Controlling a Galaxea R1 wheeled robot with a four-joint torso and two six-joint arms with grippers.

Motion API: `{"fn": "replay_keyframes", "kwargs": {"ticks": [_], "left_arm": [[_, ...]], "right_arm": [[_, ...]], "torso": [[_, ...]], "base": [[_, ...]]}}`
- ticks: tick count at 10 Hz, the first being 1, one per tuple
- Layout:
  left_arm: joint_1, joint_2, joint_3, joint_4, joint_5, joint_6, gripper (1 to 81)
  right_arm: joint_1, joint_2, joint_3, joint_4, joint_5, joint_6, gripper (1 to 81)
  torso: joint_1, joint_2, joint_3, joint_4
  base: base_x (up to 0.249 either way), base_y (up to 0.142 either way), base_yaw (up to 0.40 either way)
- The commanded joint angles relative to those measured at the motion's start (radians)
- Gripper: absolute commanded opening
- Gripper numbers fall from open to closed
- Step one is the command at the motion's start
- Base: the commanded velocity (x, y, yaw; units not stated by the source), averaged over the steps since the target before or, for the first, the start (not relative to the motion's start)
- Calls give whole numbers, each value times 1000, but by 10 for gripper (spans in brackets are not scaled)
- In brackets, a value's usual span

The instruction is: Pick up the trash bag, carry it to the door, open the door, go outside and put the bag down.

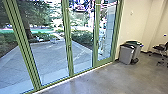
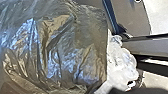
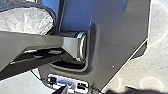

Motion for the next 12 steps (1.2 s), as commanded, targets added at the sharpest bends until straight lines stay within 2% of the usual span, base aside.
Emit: {"fn": "replay_keyframes", "kwargs": {"ticks": [1, 12], "left_arm": [[-49, 3, 6, 10, 63, 4, 10], [-51, 2, 6, 10, 63, 4, 10]], "right_arm": [[45, -4, 1, -2, -69, -3, 811], [47, 0, 1, -9, -71, -3, 811]], "torso": [[0, 0, 0, 0], [0, 0, 0, 0]], "base": [[151, -75, 0], [152, -86, 0]]}}
